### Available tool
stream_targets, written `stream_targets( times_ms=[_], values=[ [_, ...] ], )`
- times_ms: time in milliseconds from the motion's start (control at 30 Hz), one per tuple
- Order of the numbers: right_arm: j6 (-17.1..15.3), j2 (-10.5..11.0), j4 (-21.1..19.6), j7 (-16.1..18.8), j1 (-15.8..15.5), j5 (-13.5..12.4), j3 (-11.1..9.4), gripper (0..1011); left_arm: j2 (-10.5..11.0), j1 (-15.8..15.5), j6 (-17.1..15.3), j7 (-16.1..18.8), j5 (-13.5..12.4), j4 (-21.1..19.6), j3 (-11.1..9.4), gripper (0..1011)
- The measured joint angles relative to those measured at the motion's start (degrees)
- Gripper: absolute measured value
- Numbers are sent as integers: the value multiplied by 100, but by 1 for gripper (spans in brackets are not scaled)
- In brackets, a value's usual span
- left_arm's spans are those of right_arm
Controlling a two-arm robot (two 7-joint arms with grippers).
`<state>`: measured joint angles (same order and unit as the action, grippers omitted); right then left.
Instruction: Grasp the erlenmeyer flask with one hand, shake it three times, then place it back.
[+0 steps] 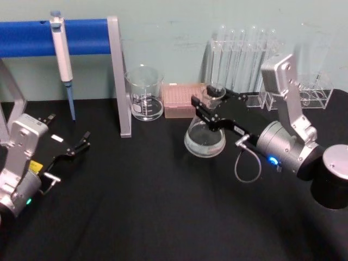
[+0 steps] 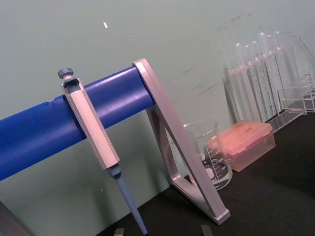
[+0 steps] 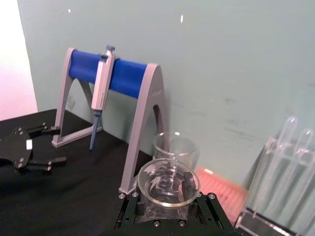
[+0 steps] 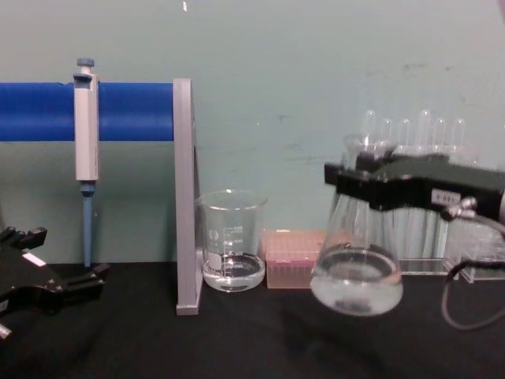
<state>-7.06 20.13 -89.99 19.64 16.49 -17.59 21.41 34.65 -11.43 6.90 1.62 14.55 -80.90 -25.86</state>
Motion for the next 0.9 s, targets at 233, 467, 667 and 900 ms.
stream_targets(
  times_ms=[233,467,667,900],
  values=[
    [-161,53,-321,-123,-37,70,-128,449,0,0,0,0,0,0,0,1001],
    [-179,70,-496,-157,-82,98,-225,449,0,0,0,0,0,0,0,1001],
    [-160,75,-529,-161,-112,120,-280,449,0,0,0,0,0,0,0,1001],
    [-157,82,-485,-128,-144,133,-295,449,0,0,0,0,0,0,0,1001]
  ],
)
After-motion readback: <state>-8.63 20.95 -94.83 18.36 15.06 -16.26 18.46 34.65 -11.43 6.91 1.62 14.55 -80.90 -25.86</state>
